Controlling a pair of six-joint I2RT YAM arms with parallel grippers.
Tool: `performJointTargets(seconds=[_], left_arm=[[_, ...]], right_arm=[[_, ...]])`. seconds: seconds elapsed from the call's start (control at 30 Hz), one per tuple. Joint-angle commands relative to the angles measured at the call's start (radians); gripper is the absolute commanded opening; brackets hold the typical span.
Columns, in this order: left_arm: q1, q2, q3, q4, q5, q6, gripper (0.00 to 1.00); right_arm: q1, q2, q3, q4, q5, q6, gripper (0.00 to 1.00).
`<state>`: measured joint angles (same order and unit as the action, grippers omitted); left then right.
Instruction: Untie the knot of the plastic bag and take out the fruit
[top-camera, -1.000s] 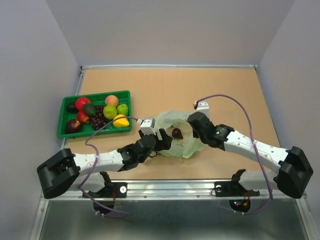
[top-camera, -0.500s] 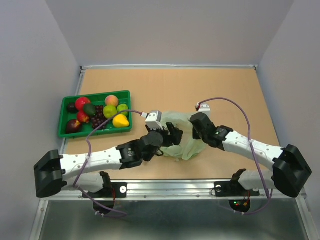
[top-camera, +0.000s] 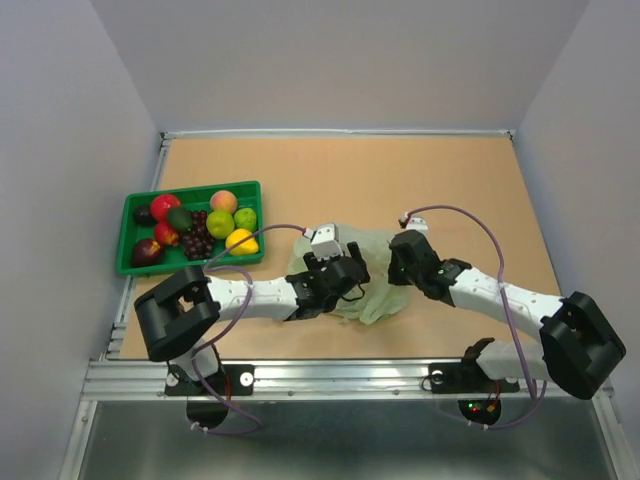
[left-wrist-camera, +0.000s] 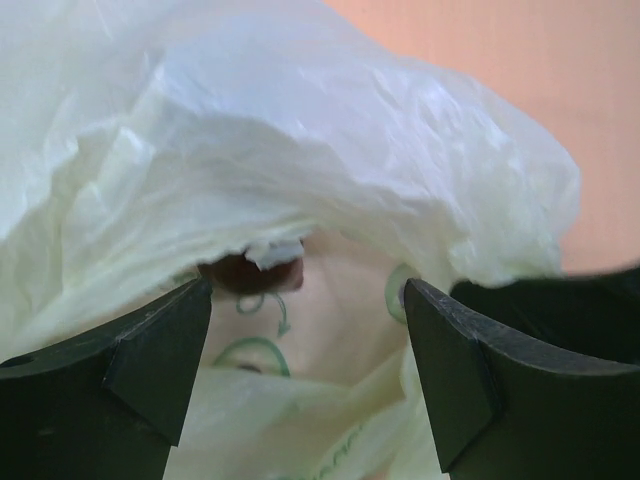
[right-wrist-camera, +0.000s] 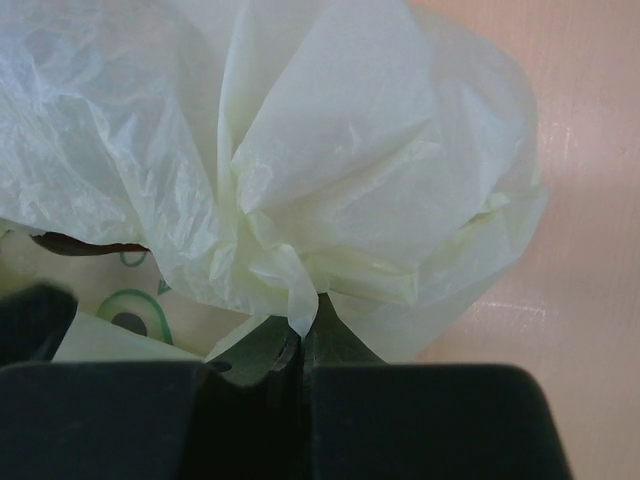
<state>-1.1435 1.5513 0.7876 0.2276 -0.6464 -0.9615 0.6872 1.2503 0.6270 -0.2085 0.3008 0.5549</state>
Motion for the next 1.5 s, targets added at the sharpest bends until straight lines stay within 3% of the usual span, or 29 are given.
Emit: performJointTargets(seconds=[0.0, 0.27, 0.47, 0.6, 0.7, 0.77, 0.8, 0.87, 0.9, 1.1, 1.27, 1.47], left_arm=[[0.045, 0.067, 0.071, 0.009, -0.032, -0.04, 0.9], [0.094, 0.177, 0.122, -0.01, -0.027, -0.063, 0.88], [0.113, 0.228, 0.144, -0.017, -0.027, -0.052, 0.79], [0.123, 0.256, 0.159, -0.027, -0.03, -0.042, 0.68], [0.123, 0.25, 0.16, -0.04, -0.027, -0.028, 0.47], [0.123, 0.234, 0.151, -0.045, -0.01, -0.014, 0.4], [0.122, 0.21, 0.147, -0.043, 0.014, 0.003, 0.32], [0.104, 0.181, 0.124, -0.042, 0.033, 0.026, 0.29], [0.093, 0.152, 0.116, -0.043, 0.046, 0.055, 0.22], [0.002, 0.008, 0.024, -0.077, 0.089, 0.093, 0.22], [-0.001, -0.158, -0.044, -0.111, 0.096, 0.141, 0.22], [0.096, -0.448, -0.041, -0.137, 0.122, 0.297, 0.22]], right_arm=[[-0.008, -0.054, -0.029, 0.093, -0.063, 0.014, 0.0], [-0.009, -0.066, -0.056, 0.138, -0.1, 0.01, 0.01], [-0.009, -0.065, -0.073, 0.172, -0.127, 0.008, 0.01], [-0.009, -0.061, -0.078, 0.181, -0.132, 0.004, 0.01], [-0.009, -0.065, -0.082, 0.182, -0.124, 0.004, 0.0], [-0.009, -0.063, -0.079, 0.184, -0.112, 0.004, 0.0], [-0.009, -0.063, -0.078, 0.181, -0.108, 0.004, 0.0], [-0.009, -0.058, -0.072, 0.182, -0.101, -0.004, 0.0], [-0.009, -0.058, -0.064, 0.181, -0.097, -0.009, 0.0], [-0.012, -0.048, -0.035, 0.182, -0.069, -0.029, 0.01], [-0.017, -0.043, -0.033, 0.182, -0.061, -0.035, 0.01], [-0.02, -0.043, -0.043, 0.182, -0.075, -0.024, 0.0]])
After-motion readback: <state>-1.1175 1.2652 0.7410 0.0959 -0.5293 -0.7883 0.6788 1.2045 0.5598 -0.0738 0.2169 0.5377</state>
